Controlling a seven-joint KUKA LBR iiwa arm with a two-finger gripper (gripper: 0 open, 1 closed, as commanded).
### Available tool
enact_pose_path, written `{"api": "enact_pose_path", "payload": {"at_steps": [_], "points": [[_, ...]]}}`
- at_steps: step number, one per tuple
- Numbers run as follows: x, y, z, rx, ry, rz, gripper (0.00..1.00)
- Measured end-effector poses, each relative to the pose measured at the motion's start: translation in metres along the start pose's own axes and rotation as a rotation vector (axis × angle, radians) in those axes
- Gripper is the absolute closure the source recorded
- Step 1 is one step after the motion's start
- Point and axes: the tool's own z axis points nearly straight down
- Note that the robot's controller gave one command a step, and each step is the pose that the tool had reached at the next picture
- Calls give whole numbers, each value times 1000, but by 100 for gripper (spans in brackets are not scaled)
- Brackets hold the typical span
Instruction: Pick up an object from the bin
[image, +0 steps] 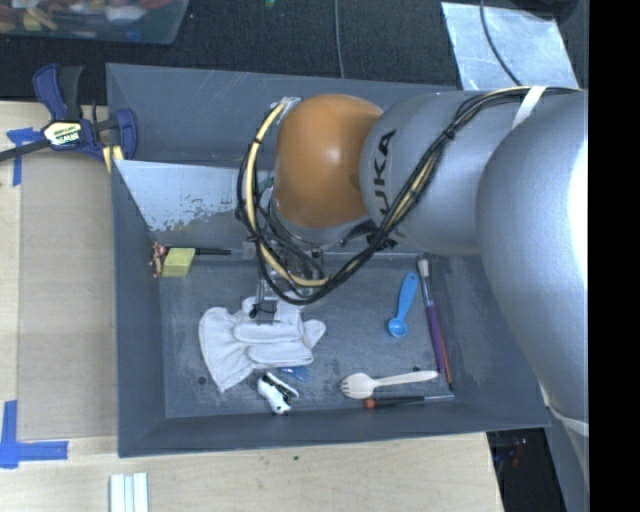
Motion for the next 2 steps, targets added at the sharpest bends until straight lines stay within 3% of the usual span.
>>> {"api": "enact_pose_path", "payload": {"at_steps": [1, 2], "points": [[-2, -1, -3, -1, -7, 2, 0], [33, -62, 11, 3, -4, -31, 0]]}}
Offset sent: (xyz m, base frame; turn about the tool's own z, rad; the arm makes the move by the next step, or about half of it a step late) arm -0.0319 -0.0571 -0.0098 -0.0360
